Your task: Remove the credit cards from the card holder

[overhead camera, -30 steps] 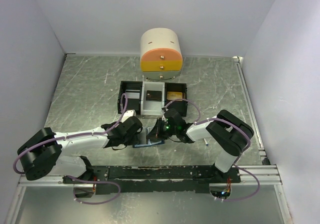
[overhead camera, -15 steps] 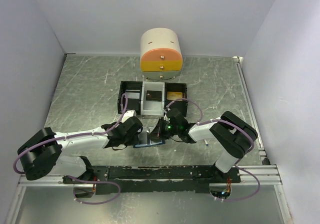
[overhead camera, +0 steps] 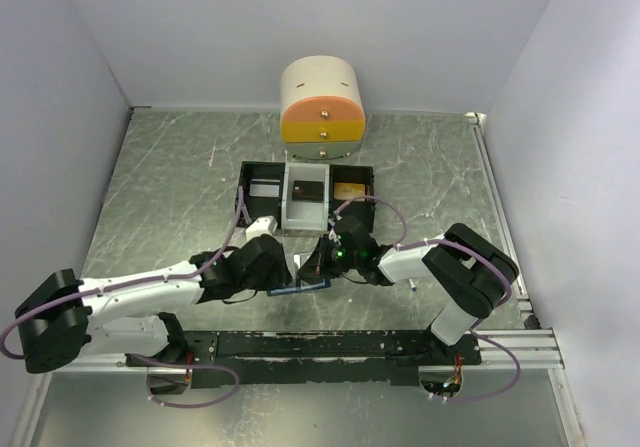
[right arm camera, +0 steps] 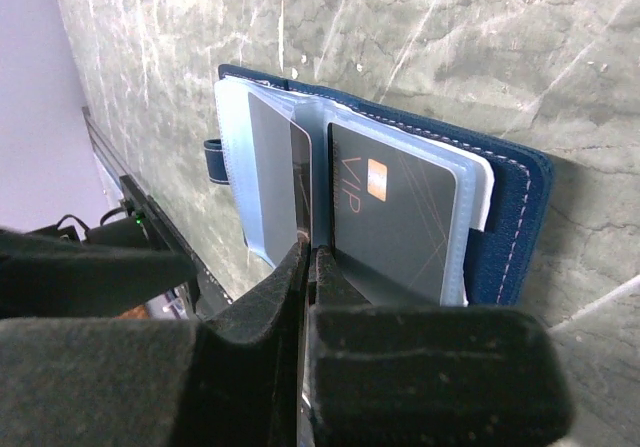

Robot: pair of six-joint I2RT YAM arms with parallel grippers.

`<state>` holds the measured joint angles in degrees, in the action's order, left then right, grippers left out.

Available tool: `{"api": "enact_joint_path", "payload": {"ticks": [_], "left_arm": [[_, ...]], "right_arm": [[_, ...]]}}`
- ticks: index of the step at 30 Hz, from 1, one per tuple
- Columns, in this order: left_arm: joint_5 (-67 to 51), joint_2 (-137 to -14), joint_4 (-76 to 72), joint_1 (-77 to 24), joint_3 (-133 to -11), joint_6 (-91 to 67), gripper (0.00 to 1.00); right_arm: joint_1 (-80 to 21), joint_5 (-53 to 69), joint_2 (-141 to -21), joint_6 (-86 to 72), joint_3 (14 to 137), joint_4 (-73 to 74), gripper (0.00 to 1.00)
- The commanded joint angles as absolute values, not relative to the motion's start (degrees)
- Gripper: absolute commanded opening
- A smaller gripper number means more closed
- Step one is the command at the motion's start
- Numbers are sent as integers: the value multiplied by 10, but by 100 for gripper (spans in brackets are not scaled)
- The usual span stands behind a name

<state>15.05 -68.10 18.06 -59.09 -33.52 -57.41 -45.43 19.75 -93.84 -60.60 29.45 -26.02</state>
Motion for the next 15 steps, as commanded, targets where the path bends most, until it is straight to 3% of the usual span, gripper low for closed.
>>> {"api": "enact_joint_path", "payload": {"ticks": [1,15], "left_arm": [[151,-659,135,-598,-368,-557,52],[200,-802,136,-597,-386,-588,42]], "right_arm": [[-451,189,-941,-598,293,-256,0],[-451,185,-930,-598,284,-249,0]]}}
